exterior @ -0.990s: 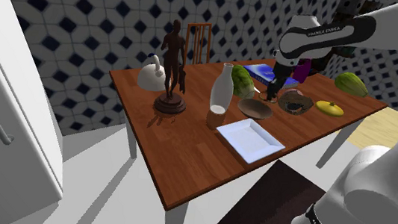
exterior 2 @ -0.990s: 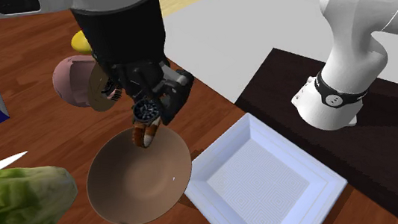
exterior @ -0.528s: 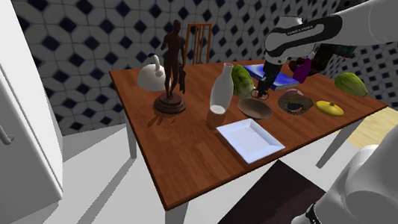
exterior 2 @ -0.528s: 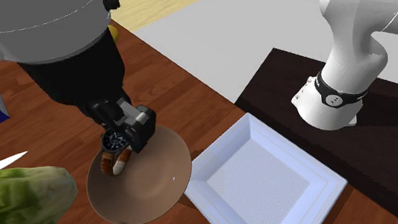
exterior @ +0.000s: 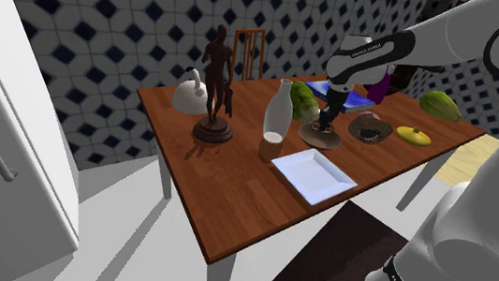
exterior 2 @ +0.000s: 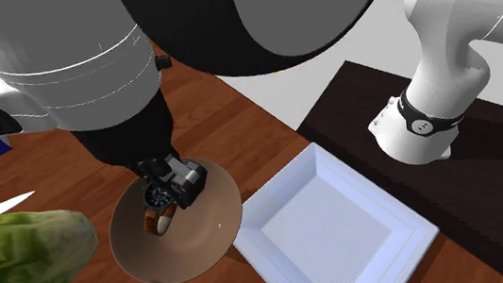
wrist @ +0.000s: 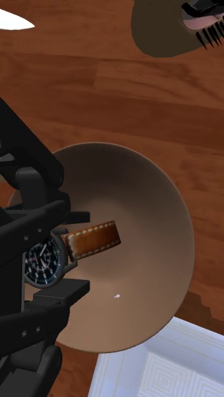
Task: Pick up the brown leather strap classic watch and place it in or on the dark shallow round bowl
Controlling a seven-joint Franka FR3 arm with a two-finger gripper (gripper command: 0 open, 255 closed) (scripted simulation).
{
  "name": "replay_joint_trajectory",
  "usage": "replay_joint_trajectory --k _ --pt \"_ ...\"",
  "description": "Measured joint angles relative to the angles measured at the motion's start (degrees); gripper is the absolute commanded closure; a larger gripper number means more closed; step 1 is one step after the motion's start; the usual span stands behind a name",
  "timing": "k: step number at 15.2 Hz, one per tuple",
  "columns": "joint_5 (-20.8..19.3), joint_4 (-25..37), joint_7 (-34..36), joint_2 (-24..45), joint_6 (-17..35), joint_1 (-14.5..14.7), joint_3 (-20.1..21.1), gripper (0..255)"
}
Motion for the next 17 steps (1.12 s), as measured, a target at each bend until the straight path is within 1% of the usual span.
replay_joint_trajectory --k 4,9,10,16,17 --pt "1.1 -1.1 -0.9 1.7 2.5 -0.1 -0.1 255" --pt "1.2 -1.4 -0.9 1.8 2.9 -0.2 -0.1 255" --pt "1.2 -1.4 -0.9 1.8 2.9 -0.2 -0.1 0" --pt "1.2 -1.4 -0.9 1.8 2.9 -0.2 -0.1 0" --pt "0.7 -1.0 -0.5 1.1 2.0 0.0 -0.1 0"
